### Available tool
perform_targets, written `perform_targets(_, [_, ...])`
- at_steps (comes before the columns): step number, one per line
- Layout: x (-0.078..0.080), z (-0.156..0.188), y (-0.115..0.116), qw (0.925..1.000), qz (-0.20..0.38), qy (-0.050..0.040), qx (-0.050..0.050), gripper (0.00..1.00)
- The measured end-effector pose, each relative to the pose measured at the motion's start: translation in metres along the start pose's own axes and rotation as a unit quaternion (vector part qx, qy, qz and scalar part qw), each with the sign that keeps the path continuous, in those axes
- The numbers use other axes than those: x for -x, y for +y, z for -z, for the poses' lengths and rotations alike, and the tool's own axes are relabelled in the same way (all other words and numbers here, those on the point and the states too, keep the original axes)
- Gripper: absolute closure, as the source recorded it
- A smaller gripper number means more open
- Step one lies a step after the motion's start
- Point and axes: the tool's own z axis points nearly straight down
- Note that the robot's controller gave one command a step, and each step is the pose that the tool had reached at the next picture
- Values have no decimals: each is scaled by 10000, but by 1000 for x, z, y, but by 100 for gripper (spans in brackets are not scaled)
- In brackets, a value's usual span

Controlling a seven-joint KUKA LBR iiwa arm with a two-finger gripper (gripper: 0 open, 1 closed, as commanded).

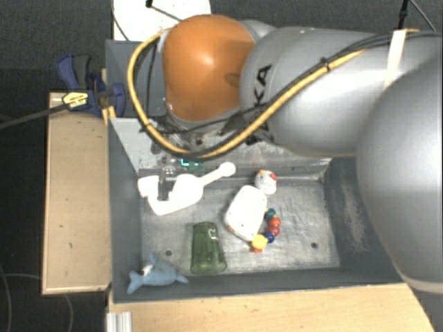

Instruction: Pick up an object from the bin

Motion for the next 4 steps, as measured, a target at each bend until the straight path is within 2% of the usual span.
perform_targets(1, [2,5,-1,10000,-27,-40,11,0])
perform_targets(2, [-8,-64,-2,9993,362,-55,12,0])
perform_targets(3, [-2,-137,-27,9955,944,-55,7,0])
perform_targets(4, [2,-154,-5,9986,535,-48,17,100])
